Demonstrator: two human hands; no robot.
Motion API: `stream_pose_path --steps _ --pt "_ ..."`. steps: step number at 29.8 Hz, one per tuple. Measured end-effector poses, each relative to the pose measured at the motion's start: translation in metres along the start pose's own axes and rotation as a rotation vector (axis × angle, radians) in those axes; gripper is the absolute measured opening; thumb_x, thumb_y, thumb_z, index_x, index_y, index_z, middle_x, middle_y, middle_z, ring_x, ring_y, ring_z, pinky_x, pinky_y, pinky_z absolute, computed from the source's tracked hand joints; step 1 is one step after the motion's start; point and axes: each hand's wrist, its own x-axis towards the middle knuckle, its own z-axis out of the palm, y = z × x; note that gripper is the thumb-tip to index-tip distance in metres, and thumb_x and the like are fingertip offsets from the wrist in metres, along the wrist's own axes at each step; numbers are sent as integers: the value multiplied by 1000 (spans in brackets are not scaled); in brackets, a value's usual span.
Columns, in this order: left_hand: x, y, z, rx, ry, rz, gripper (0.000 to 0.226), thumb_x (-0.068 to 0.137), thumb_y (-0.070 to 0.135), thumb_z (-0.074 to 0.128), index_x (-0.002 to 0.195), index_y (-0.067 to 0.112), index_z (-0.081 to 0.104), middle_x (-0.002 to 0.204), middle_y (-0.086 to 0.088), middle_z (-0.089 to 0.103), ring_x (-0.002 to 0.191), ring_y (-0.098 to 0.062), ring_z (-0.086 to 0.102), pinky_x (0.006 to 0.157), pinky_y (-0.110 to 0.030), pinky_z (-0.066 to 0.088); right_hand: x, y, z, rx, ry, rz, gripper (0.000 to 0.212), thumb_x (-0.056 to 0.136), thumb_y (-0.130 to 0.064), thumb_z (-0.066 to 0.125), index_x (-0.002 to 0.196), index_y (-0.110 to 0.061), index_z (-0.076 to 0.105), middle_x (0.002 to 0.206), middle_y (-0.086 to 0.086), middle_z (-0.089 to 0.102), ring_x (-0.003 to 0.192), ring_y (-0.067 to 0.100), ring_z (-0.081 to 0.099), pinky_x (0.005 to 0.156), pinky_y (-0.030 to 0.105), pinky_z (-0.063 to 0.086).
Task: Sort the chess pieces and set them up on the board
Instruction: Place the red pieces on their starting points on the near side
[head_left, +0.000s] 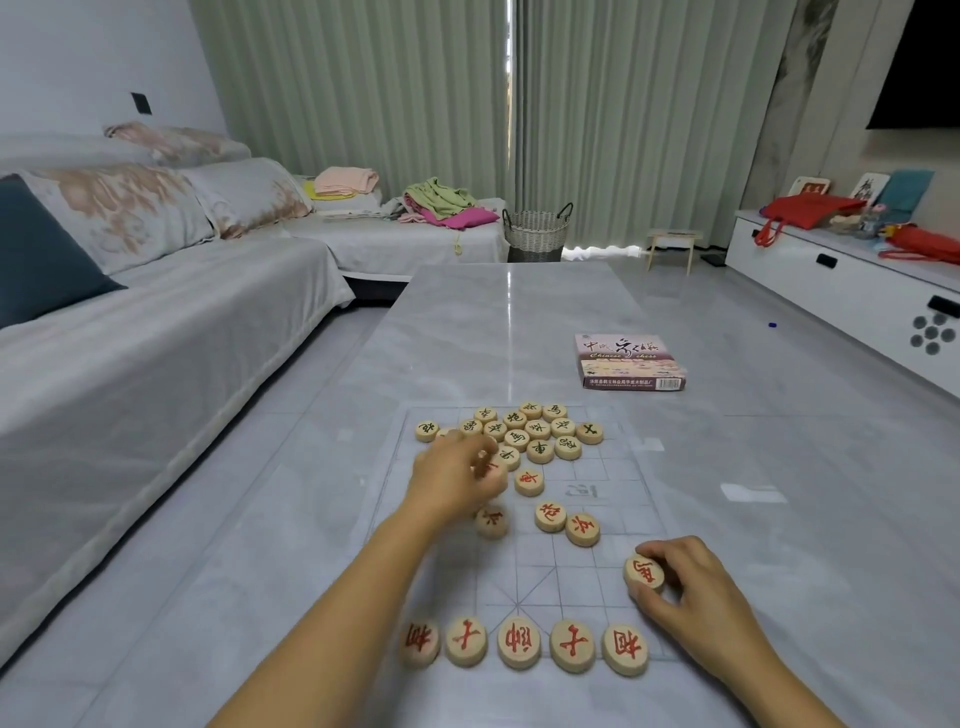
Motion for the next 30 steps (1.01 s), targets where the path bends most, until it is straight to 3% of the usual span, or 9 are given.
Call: stream_pose_path --steps 4,7,11,15,17,22,27,30 --pt "-60 -51 -44 23 -20 -146 17 77 40 68 89 30 60 83 9 50 79 -15 53 78 -29 39 1 1 0 -15 12 21 28 79 -27 68 106 -24 60 99 -7 50 95 13 50 81 26 42" --pt "-108 -82 -44 16 -21 -255 13 77 42 66 74 39 54 78 10 50 80 -16 56 70 -24 37 1 -2 0 -41 9 26 29 80 -27 68 107 -23 60 100 -5 49 94 14 50 79 26 40" --pt "-139 -92 -27 21 -68 -287 28 73 45 70 95 30 63 84 10 48 87 -16 56 76 -24 42 -1 -5 1 -68 4 29 31 79 -26 69 108 -19 61 98 -2 51 91 16 51 77 27 40" --pt "-147 -91 -29 -52 -159 -274 50 71 38 74 116 40 52 94 11 48 99 -16 53 96 -30 41 0 -6 -3 -69 -45 35 35 80 -27 69 113 -17 61 101 0 51 93 16 51 80 26 39" --pt "-150 -94 -30 -69 -186 -257 52 74 33 73 120 40 52 92 14 48 99 -15 51 98 -29 39 1 -6 -7 -85 -103 35 40 81 -30 67 118 -17 58 105 0 50 97 16 50 83 25 39" --pt "-154 -102 -27 -146 -115 -242 42 73 28 75 100 51 52 88 13 52 90 -11 52 92 -25 40 -10 -9 -23 25 -41 53 38 80 -21 69 117 -14 60 101 -2 51 89 12 52 79 21 38" --pt "-156 -104 -27 -165 -105 -205 47 72 25 77 92 57 50 87 9 54 83 -8 54 84 -21 40 -32 -4 -34 142 32 76 39 78 -13 71 116 -16 60 99 -11 52 88 9 54 73 1 38" --pt "-157 -104 -25 -157 -100 -187 49 71 23 78 92 59 51 86 9 55 83 -8 55 85 -25 41 -44 -5 -30 107 -18 62 36 77 -19 72 110 -22 59 100 -13 52 89 5 54 71 8 41"
